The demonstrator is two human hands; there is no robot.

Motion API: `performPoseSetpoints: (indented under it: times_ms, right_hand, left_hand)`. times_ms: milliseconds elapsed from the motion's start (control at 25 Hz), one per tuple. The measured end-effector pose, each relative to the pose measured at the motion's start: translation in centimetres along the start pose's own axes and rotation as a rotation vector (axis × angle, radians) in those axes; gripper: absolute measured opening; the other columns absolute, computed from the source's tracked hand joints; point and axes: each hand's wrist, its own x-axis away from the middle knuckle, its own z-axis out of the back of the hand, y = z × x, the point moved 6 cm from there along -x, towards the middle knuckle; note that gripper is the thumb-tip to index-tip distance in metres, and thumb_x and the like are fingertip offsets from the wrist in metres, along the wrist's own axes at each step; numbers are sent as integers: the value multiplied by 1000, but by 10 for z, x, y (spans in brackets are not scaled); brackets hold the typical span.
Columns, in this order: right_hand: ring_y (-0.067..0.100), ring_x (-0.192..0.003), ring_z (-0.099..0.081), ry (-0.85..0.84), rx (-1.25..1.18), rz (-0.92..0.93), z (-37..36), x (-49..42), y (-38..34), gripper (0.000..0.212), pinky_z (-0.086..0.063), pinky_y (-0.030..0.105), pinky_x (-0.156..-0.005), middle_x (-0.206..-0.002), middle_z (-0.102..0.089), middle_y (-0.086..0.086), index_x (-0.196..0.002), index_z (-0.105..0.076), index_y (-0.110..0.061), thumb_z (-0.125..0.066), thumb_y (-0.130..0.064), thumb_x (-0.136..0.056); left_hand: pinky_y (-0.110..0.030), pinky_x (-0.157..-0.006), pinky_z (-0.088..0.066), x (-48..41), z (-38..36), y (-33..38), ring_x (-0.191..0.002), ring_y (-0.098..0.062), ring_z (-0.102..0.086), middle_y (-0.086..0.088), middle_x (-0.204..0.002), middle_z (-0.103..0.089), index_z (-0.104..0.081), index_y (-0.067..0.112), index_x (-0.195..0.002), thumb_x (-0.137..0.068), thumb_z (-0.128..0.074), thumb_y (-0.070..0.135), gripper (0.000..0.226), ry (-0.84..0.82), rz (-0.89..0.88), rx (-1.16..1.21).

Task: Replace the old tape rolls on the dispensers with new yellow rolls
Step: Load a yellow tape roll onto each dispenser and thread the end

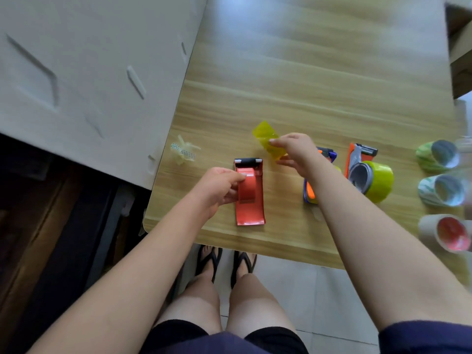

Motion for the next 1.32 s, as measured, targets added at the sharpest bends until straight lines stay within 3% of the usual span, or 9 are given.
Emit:
performPoseSetpoints:
  times_ms: [120,240,320,440,640,720,960,1160,1320]
  right_hand:
    - [27,-90,-57,-126,-150,-149,-3,36,17,18,-53,40,-80,-96,-60,7,-94,-60,-15,-70,-23,-81]
    - [30,-99,-60,-65,-243,-175,-1,55,28,33,-55,41,-80,-104,-58,9,-103,-51,-23,-72,-34,-79]
    - [33,-104,-59,11,-323,-190,6,61,34,35,-54,45,-85,-101,-53,8,-96,-40,-27,-71,-35,-80]
    - [32,-103,-59,28,-322,-250,12,70,48,28,-54,44,-79,-113,-56,13,-81,-49,-20,-72,-35,-78]
    - [41,-111,-56,-40,-322,-383,9,87,77,53,-54,40,-62,-128,-51,23,-107,-53,-8,-74,-44,-75]
    - [44,-110,-56,-76,-262,-395,5,91,84,58,-55,41,-65,-127,-52,27,-111,-53,-6,-72,-47,-76]
    - [43,-94,-64,-164,-293,-380,-16,101,84,41,-55,51,-82,-105,-60,27,-92,-54,-6,-69,-43,-81]
    - [40,-99,-63,-207,-199,-302,-31,100,70,50,-55,50,-85,-103,-60,19,-111,-55,-6,-65,-46,-83]
    - [35,-98,-64,-234,-130,-236,-39,98,66,47,-56,48,-84,-106,-62,17,-117,-58,-10,-59,-47,-87]
  left_hand:
    - [-30,-64,-46,3,-1,-1,-56,-17,-42,-5,-63,-43,-52,11,-69,-89,-55,5,21,18,35,32]
    - [-32,-69,-49,7,-2,-1,-62,-18,-50,-6,-66,-52,-57,9,-73,-89,-54,6,16,28,28,30]
    - [-32,-70,-50,9,-3,-1,-62,-18,-54,-3,-57,-60,-58,7,-74,-89,-54,6,16,29,18,25]
    - [-31,-68,-50,7,-5,-2,-62,-19,-56,4,-44,-62,-58,7,-74,-89,-54,5,16,24,14,29]
    - [-34,-79,-51,8,-6,-5,-73,-21,-59,-10,-79,-63,-58,6,-83,-88,-52,-1,11,-30,-30,-34]
    - [-35,-77,-51,9,-5,-9,-74,-21,-60,-10,-81,-62,-56,5,-89,-89,-50,-4,11,-41,-38,-28]
    - [-26,-63,-55,11,-1,-14,-71,-20,-59,-10,-82,-61,-58,5,-98,-92,-47,-2,14,-83,-66,-11]
    - [-34,-74,-51,8,-2,-21,-80,-24,-58,-16,-90,-61,-61,-2,-107,-95,-39,5,25,-153,-93,-46]
    - [-36,-80,-45,5,-2,-28,-93,-31,-52,-25,-105,-56,-55,-12,-117,-78,-35,-2,45,-281,-133,-3]
